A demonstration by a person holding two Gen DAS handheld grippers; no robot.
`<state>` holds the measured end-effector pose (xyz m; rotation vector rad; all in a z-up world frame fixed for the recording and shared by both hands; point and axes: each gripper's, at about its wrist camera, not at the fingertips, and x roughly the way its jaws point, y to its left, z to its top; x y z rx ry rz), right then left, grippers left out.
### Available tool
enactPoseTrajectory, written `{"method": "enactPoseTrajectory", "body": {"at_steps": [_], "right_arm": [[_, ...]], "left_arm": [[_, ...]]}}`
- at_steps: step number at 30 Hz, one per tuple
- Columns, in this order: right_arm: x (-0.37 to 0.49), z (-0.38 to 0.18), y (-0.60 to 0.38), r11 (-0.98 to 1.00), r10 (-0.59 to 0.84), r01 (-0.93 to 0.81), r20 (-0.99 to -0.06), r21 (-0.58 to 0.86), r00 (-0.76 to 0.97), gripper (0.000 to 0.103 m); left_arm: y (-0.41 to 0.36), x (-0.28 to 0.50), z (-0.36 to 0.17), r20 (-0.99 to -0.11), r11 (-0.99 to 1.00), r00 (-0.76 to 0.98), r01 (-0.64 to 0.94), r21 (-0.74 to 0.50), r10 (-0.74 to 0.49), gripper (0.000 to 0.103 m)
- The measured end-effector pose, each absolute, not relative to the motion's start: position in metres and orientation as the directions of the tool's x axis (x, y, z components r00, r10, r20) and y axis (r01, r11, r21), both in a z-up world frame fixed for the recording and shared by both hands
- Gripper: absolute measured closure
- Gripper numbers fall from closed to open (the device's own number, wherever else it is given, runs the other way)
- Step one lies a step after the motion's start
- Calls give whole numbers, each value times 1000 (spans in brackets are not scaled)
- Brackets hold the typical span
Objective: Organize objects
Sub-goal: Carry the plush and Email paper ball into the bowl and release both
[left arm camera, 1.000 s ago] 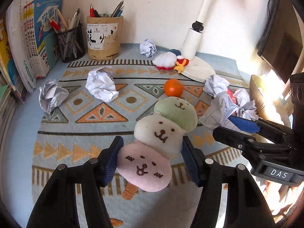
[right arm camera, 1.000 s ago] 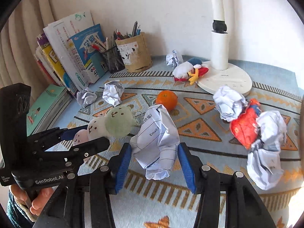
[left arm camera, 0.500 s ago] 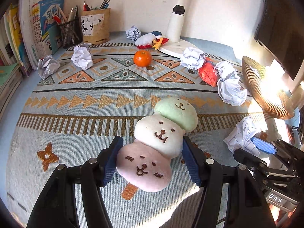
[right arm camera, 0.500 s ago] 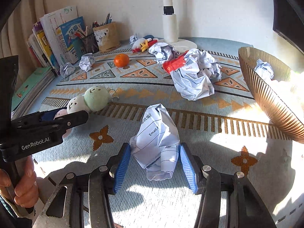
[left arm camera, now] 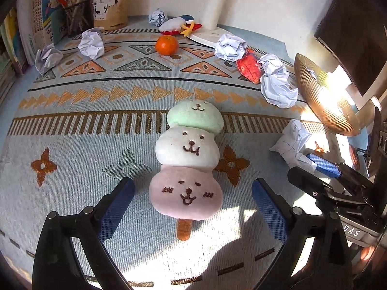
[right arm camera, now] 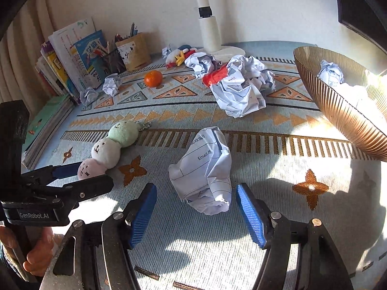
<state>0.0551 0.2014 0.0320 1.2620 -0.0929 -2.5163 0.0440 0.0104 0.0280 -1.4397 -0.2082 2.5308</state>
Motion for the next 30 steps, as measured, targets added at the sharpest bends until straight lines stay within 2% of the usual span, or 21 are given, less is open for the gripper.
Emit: {"method": "enactPoseTrajectory", "body": {"at_steps": [4, 6, 8, 9, 10, 13, 16, 20, 23, 26, 30], "right_arm": [[45, 28, 194, -956, -280, 235, -778, 174, -563, 37], [44, 28, 193, -962, -260, 220, -779, 159, -571, 47], [44, 28, 193, -966, -241, 222, -778, 134, -580, 49], [45, 28, 194, -965, -243, 225, -774, 133, -584, 50], [48, 30, 196, -964, -248, 229, -769, 135, -589, 50], [56, 45, 204, -958, -268, 248, -741, 141, -616, 51], [65, 84, 229, -969, -238, 224, -670, 109, -703, 50], [66, 144, 292, -992, -115, 67, -553, 107, -825, 50], [61, 172, 349, -984, 24, -110, -503, 142, -864, 50], [42, 173, 396, -953, 108, -246, -560, 176, -822, 50], [15, 158, 425, -939, 155, -312, -632, 146, -760, 49]], "left_arm": [[15, 29, 27, -829, -974, -512, -113, -194, 225, 5], [22, 24, 25, -827, -982, -528, -120, -149, 190, 7], [30, 23, 26, -825, -991, -553, -125, -54, 115, 26], [34, 23, 27, -822, -990, -562, -137, -14, 89, 48], [37, 24, 28, -818, -989, -569, -146, 4, 81, 56], [41, 26, 38, -811, -987, -574, -161, -26, 115, 56], [60, 28, 68, -763, -974, -623, -222, -38, 172, 56], [112, 11, 121, -674, -935, -675, -348, -69, 301, 56], [161, -7, 145, -615, -890, -673, -443, -108, 410, 56], [207, -27, 151, -598, -853, -645, -505, -134, 476, 56], [252, -49, 137, -612, -822, -599, -547, -159, 516, 56]]}}
